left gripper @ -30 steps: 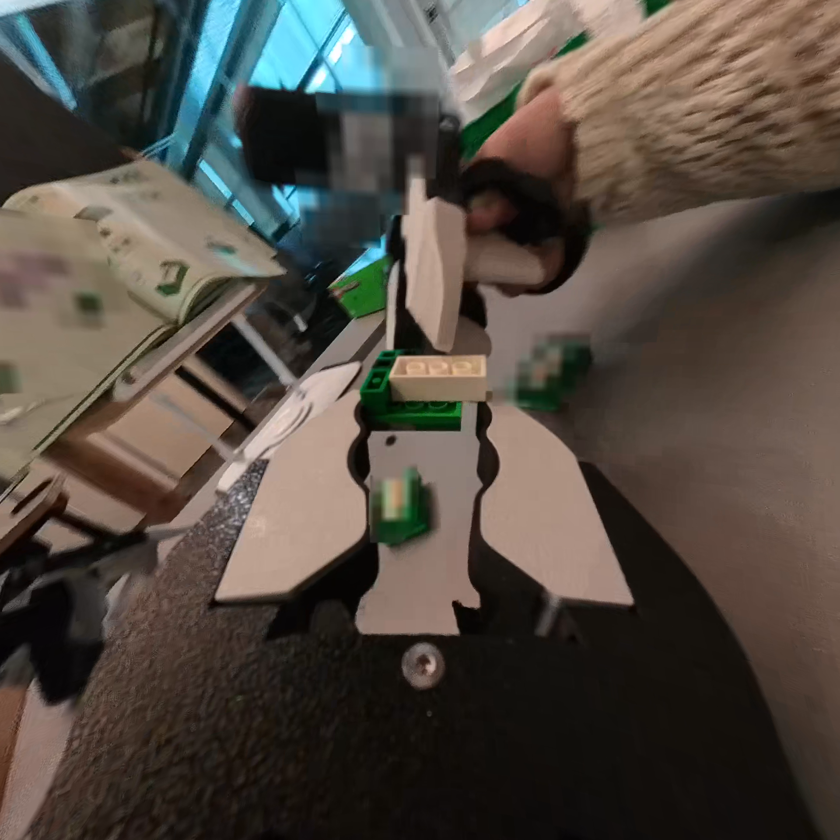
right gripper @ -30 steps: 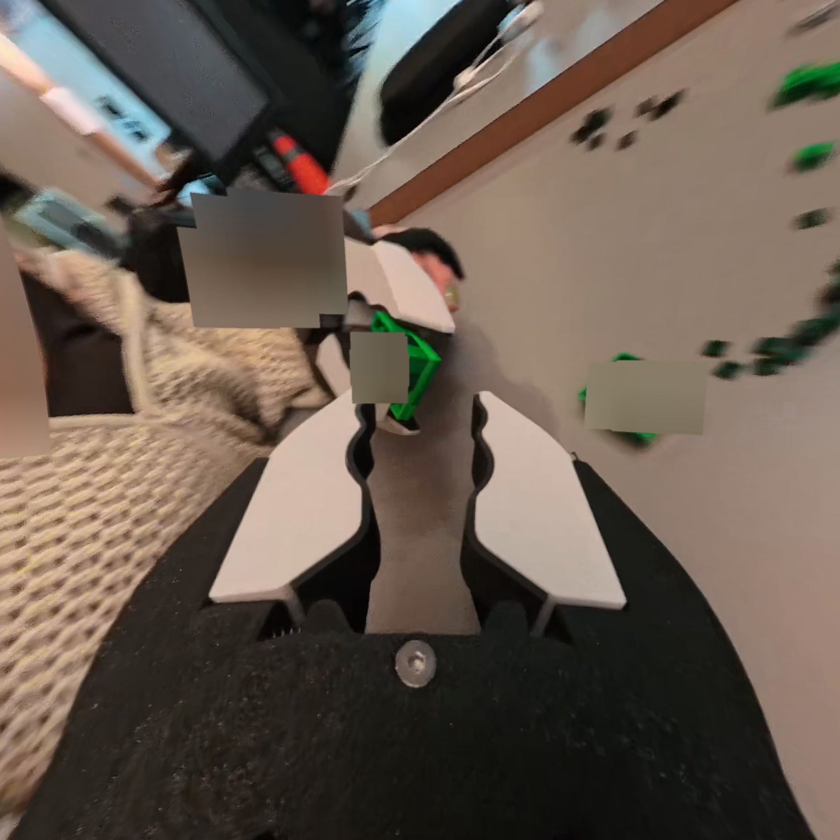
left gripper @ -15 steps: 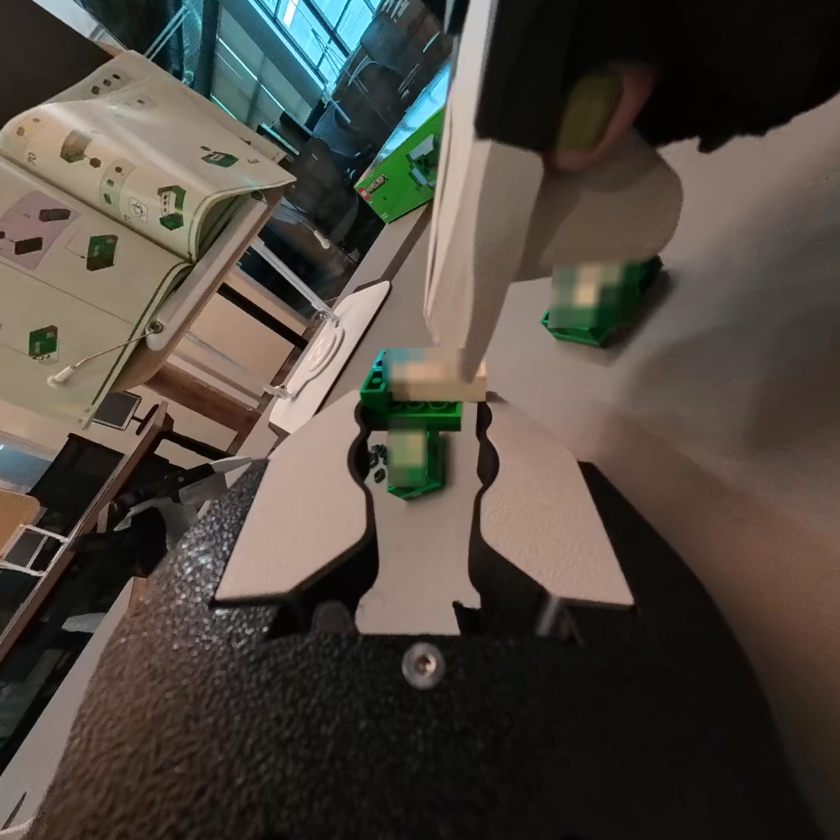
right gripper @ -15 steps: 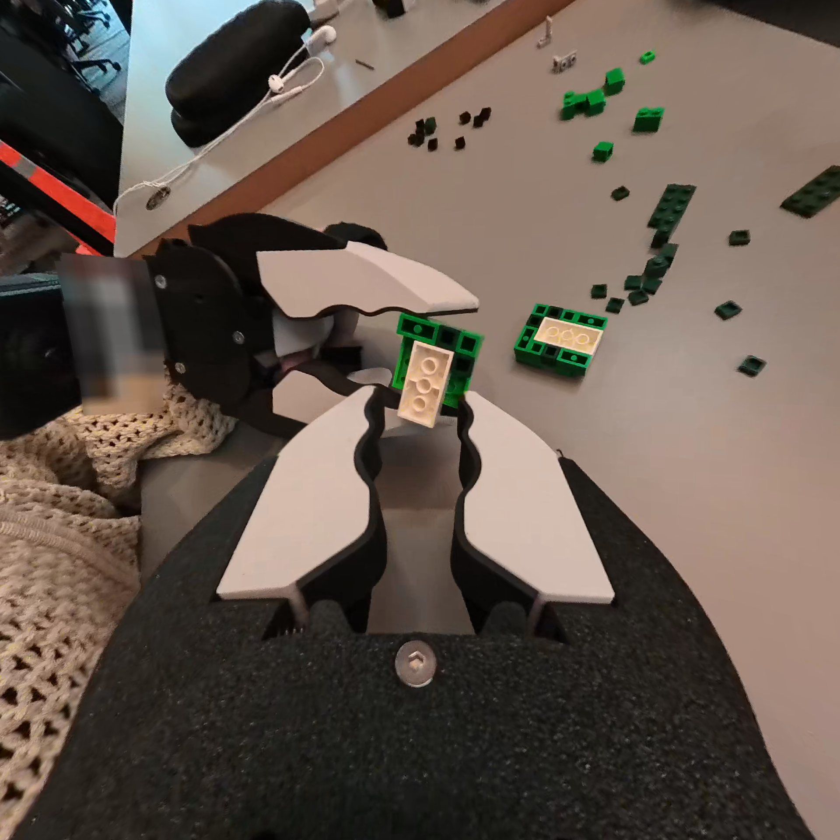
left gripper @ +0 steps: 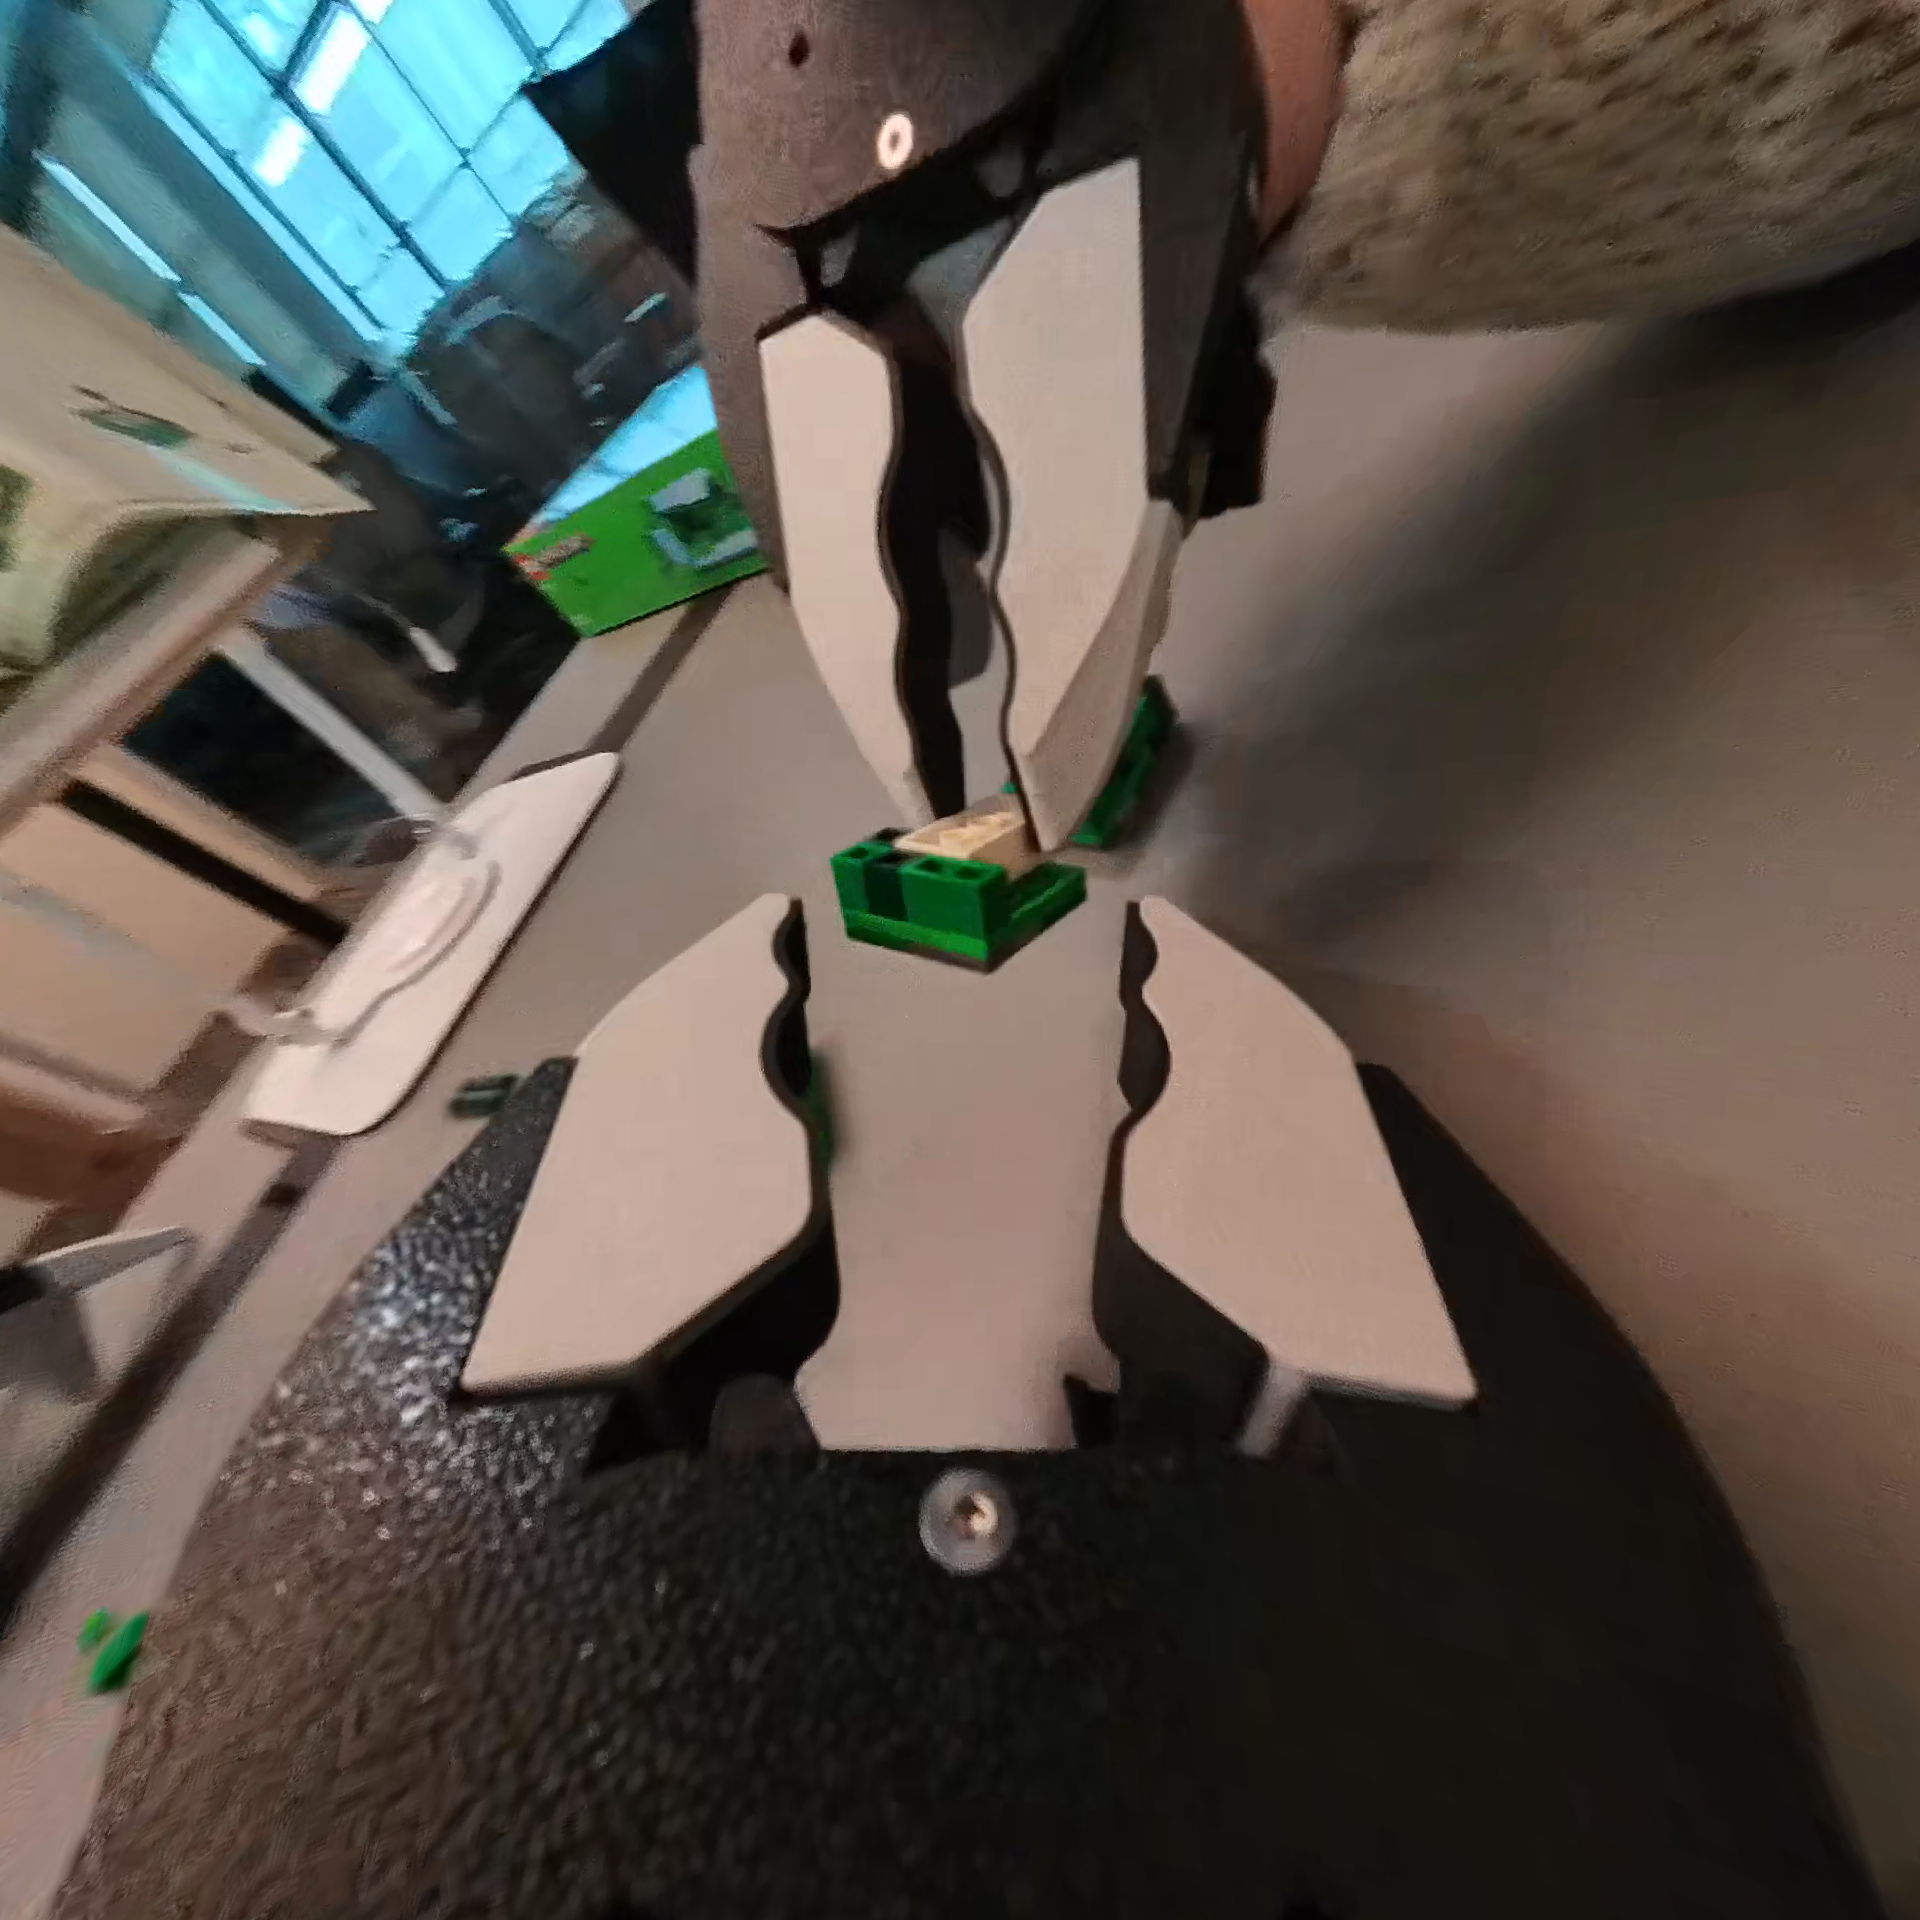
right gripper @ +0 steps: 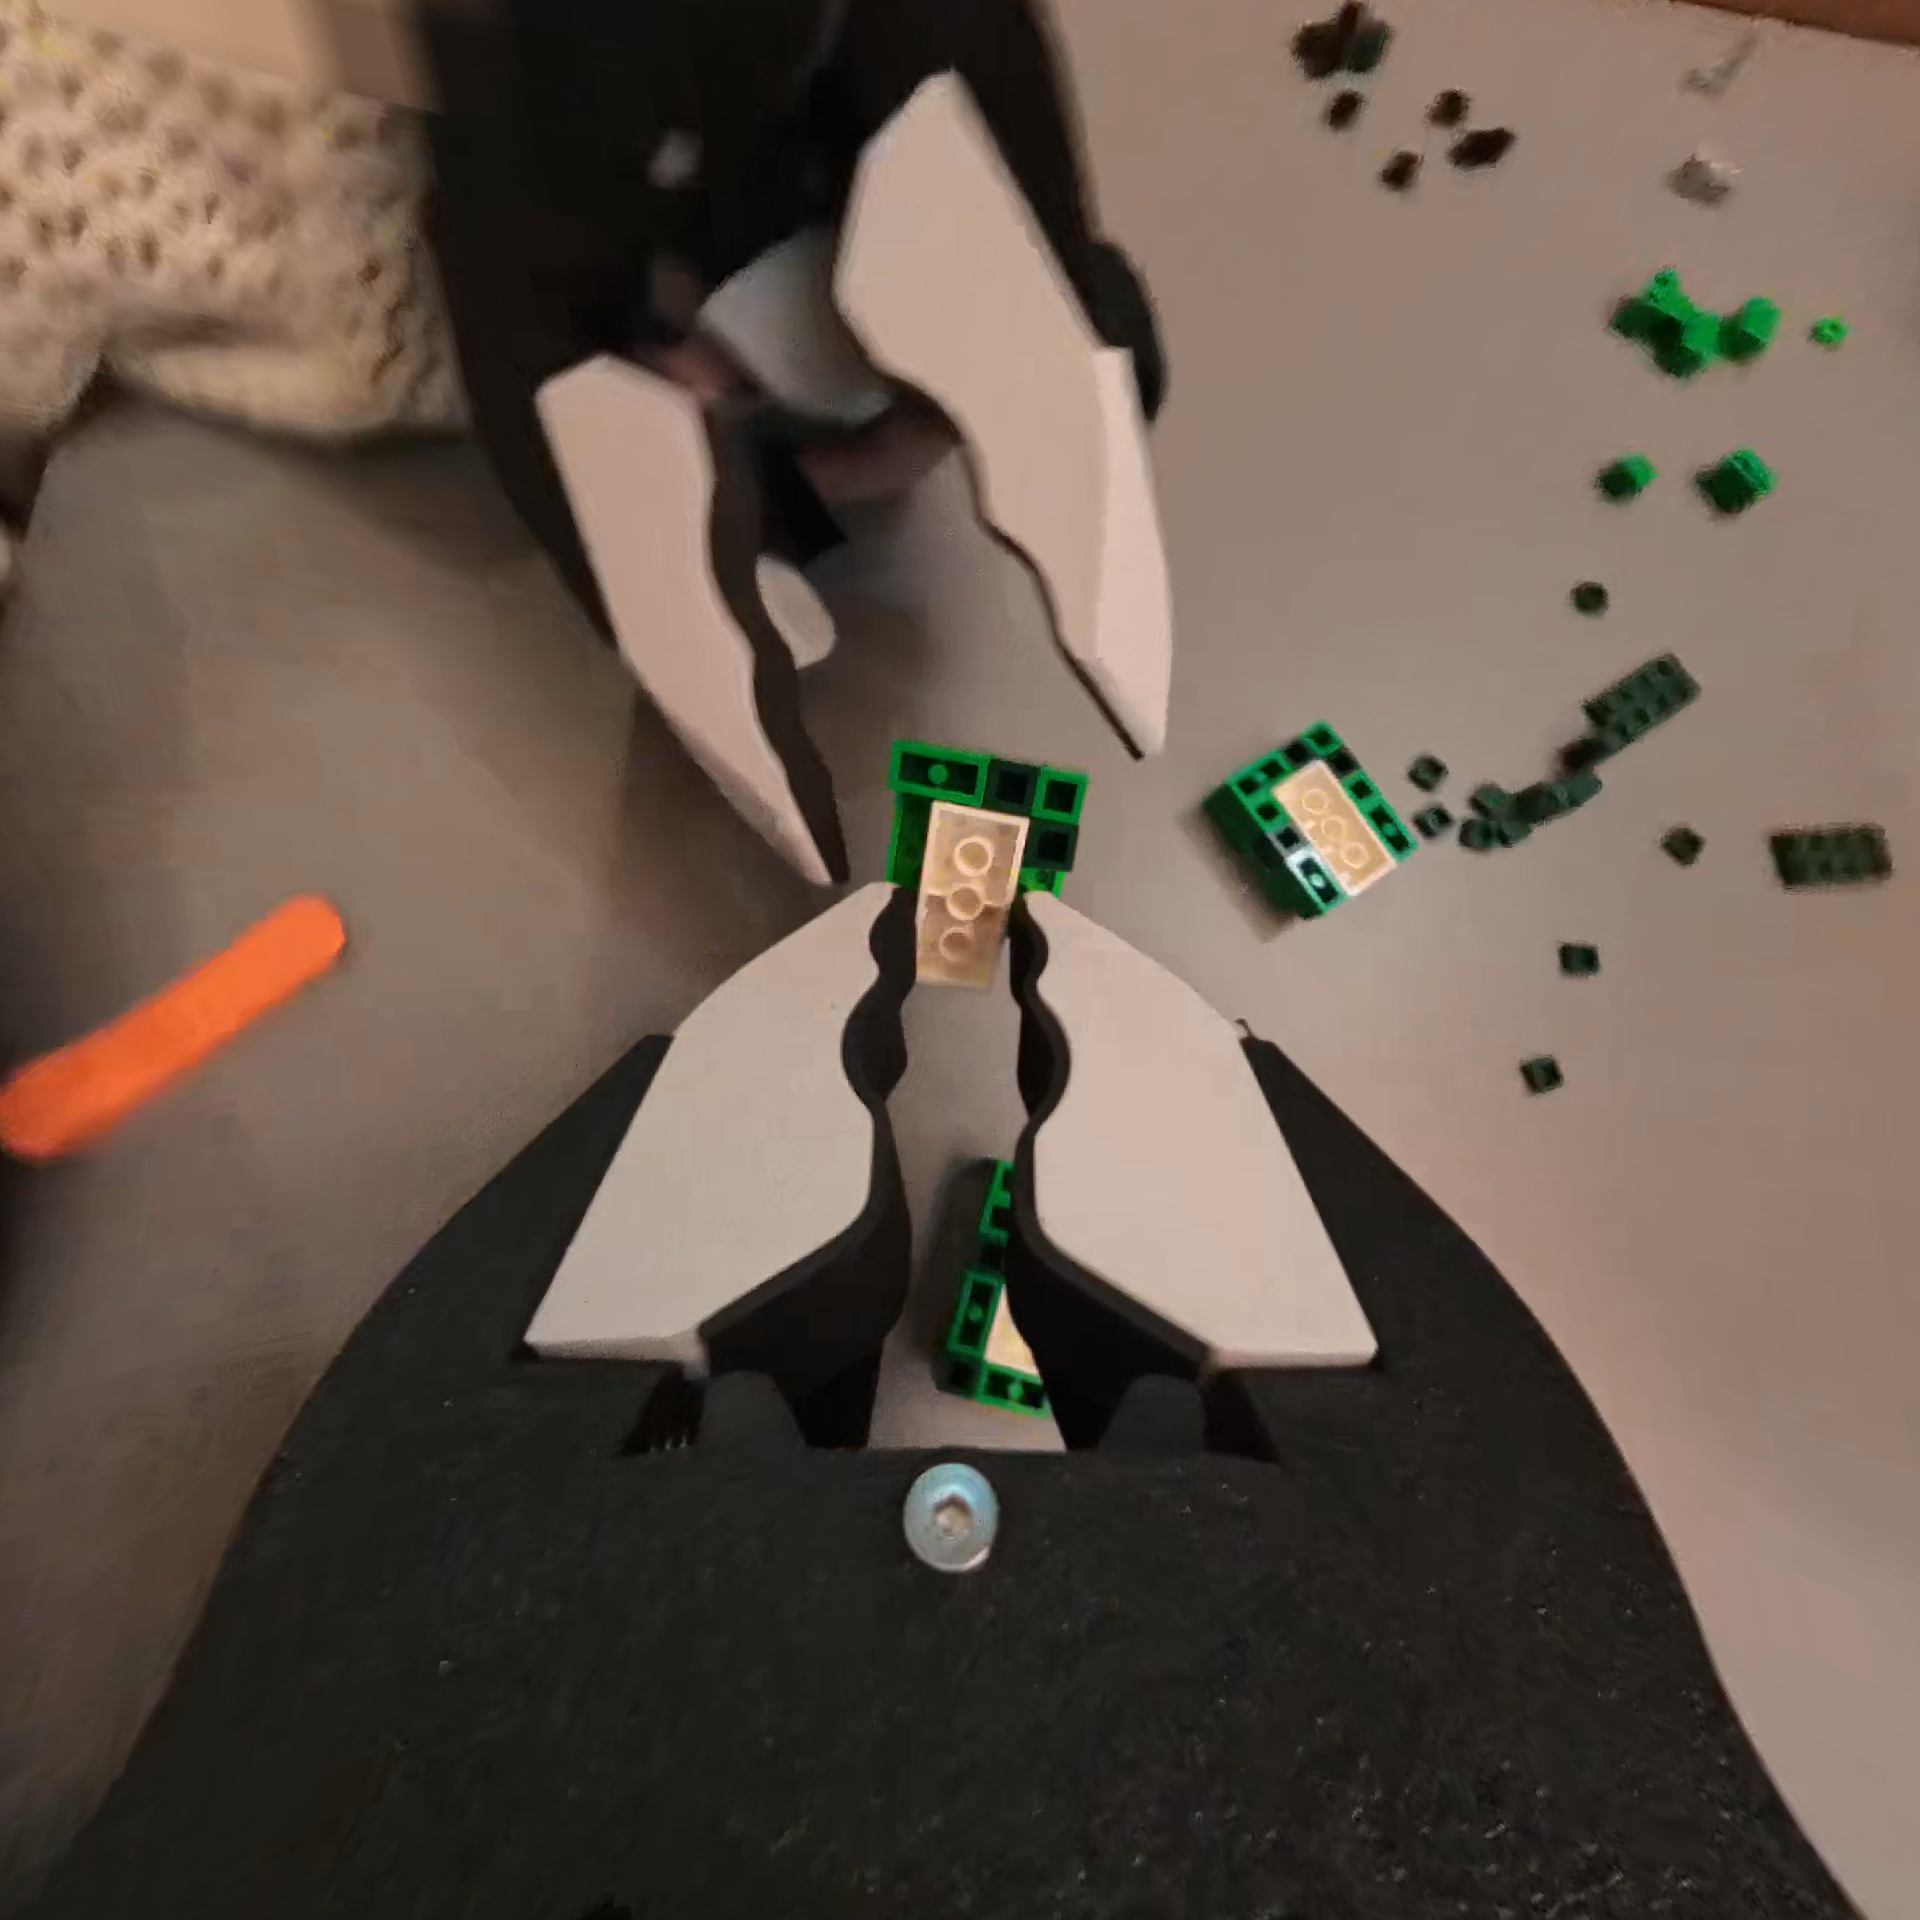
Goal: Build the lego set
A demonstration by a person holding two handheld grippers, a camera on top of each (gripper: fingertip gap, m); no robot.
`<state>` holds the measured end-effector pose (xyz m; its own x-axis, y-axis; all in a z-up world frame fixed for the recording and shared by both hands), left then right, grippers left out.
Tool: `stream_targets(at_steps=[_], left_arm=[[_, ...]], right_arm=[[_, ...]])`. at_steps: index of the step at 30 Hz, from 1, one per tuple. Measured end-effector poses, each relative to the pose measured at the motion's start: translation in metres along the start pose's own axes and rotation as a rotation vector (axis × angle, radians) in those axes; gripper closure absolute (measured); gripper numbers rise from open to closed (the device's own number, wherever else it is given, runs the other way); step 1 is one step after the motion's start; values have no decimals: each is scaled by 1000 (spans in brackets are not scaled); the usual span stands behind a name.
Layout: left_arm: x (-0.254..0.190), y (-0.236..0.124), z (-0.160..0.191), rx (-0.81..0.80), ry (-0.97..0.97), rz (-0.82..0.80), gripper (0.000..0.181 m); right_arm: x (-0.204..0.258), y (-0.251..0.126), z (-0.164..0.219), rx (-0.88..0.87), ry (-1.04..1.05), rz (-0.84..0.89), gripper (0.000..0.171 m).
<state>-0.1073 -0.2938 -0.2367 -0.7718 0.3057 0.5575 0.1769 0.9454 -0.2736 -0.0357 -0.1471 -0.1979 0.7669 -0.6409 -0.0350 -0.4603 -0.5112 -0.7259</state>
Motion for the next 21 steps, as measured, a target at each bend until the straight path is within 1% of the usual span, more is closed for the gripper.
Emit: stream_targets(at_steps=[1,4,5,10,11,12,13,18,20,21], left_arm=[[0,0,-1,-15,-21,28,124],[-3,1,-3,-33,-41,81,130],[-4,2,-2,-25,-38,87,132],[-7,5,-1,2,-53,134,129],[-7,5,-1,-6,-55,140,131],[-7,4,-1,-16,-56,144,142],[-7,4,-2,-23,-61,151,144],[-3,0,1,-15,-89,169,145],[1,-4,6,28,-89,148,145],[5,-6,10,61,-87,118,145]], right_arm=[[2,0,0,18,-65,-15,154],[6,1,-1,79,-162,-46,154],[6,2,-1,85,-183,-52,154],[8,-1,-3,90,-246,-86,154],[8,-2,-4,89,-253,-88,154],[9,-2,-4,92,-260,-97,154],[9,-2,-4,89,-262,-106,154],[8,-1,-4,54,-211,-96,153],[4,-2,-1,27,-181,-38,144],[1,-4,1,11,-161,2,142]])
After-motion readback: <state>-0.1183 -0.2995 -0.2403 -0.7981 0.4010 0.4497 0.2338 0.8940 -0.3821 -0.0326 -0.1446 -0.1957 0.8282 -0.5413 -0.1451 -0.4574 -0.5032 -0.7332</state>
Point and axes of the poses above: each gripper's, where its closed fingertips meet, y out along the fingers, z out of its underside, x = y × z across the jaws, the point moved 10 cm from there along -y, back along the fingers, and after that the axes turned 6 degrees about y, right-handed, at the moved point
